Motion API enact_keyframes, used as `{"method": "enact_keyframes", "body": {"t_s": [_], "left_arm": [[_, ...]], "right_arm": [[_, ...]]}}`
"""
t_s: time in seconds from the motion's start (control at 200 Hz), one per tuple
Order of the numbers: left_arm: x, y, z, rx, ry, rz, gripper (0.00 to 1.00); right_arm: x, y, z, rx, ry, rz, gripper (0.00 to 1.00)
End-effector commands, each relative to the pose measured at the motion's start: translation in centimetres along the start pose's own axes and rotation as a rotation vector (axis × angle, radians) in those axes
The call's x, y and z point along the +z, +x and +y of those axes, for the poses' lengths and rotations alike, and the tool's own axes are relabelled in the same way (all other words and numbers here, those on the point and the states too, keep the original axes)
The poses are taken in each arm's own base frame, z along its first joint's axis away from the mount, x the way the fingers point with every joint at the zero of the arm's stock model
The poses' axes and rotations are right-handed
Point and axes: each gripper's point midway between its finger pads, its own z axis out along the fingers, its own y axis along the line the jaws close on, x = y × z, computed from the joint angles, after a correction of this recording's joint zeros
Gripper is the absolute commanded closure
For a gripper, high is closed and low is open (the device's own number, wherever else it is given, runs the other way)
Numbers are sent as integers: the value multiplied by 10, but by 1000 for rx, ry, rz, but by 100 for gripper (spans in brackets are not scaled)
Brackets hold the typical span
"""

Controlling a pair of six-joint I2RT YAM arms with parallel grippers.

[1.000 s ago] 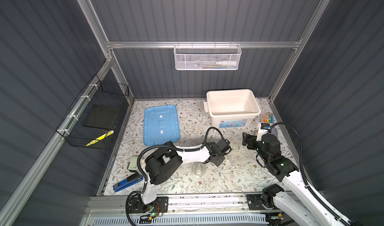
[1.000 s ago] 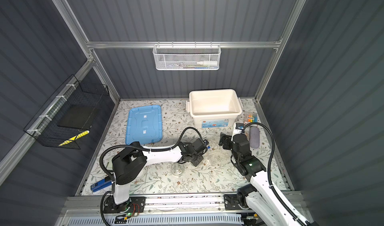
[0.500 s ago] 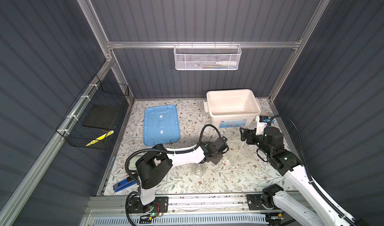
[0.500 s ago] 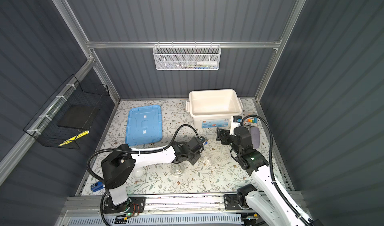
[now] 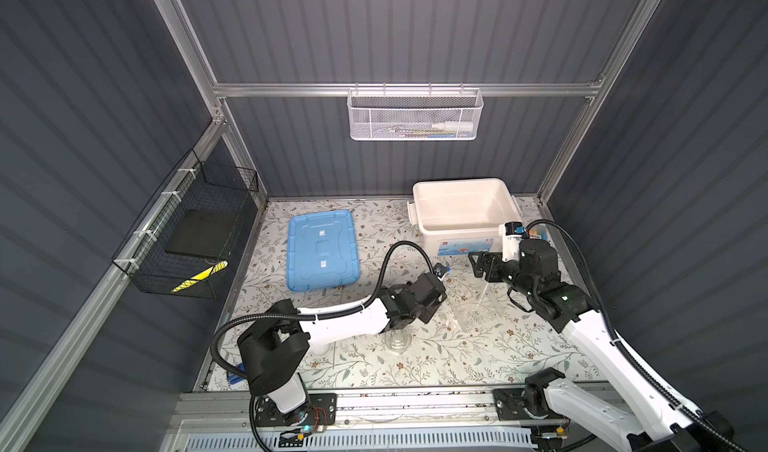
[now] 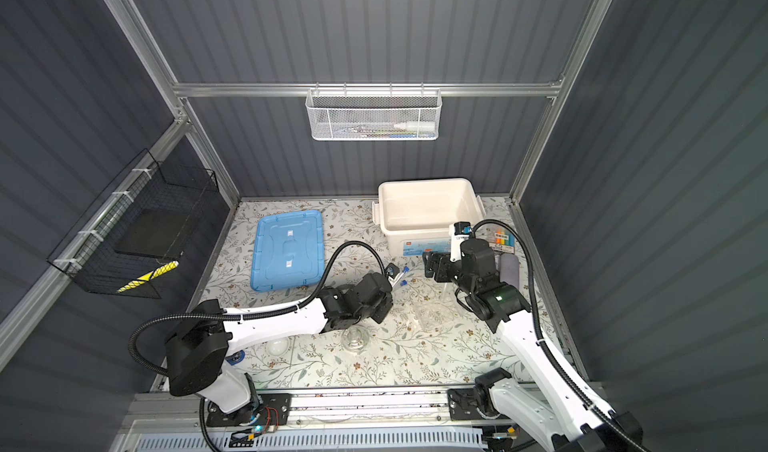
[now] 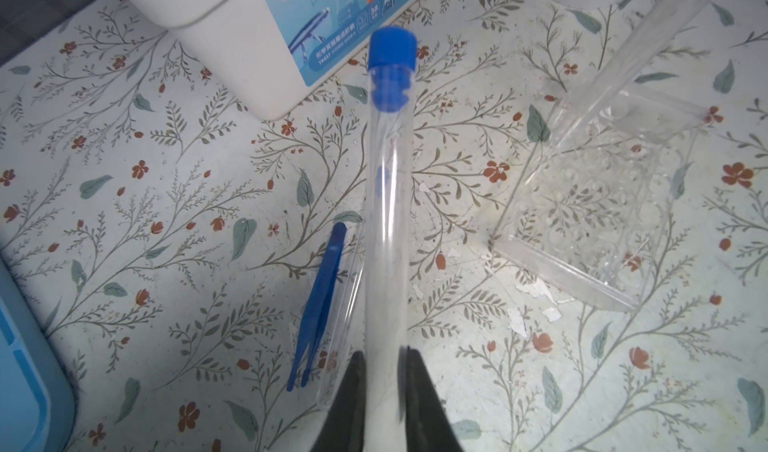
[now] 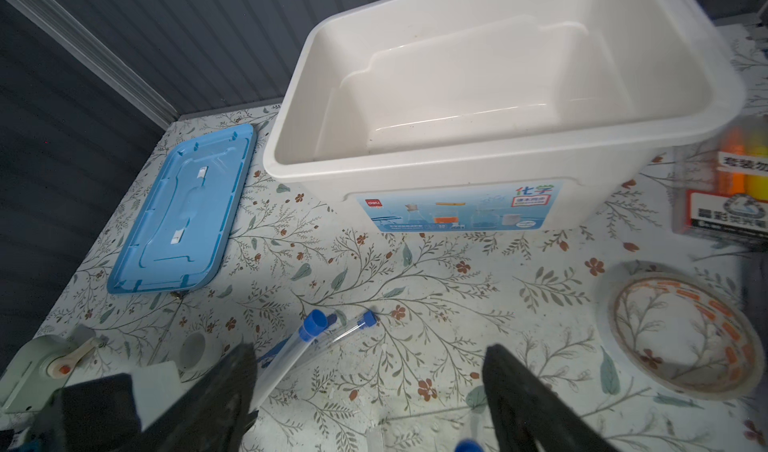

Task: Organize the chemistry lab equipment
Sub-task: 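Lift the tube upright with the left gripper while the right gripper reaches toward it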

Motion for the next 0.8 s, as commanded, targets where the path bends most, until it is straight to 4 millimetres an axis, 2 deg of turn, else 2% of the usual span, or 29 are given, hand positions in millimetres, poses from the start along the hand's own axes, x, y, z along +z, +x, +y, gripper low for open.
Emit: {"method": "enact_keyframes", "body": {"t_s": [0.0,0.165,0.42,0.445,0.49,0.795], "left_arm": [[-9,-16,8,-7,-24,-74,83],[-18,-24,11,-7,-20,-131,82],[-28,-30,10,-6,1,-188,82],[-29,-31,11,-6,2,-193,82],[-30,-32,11,-7,4,-201,82],[-36,-37,8,2,29,-245,81]], "right_arm": [[0,-6,18,17,-80,20,15],[6,-8,35,54,-168,58,18],[20,-6,52,129,-254,115,24],[18,-5,59,135,-293,130,25],[27,1,60,154,-298,165,26],[43,12,73,236,-379,247,34]]}}
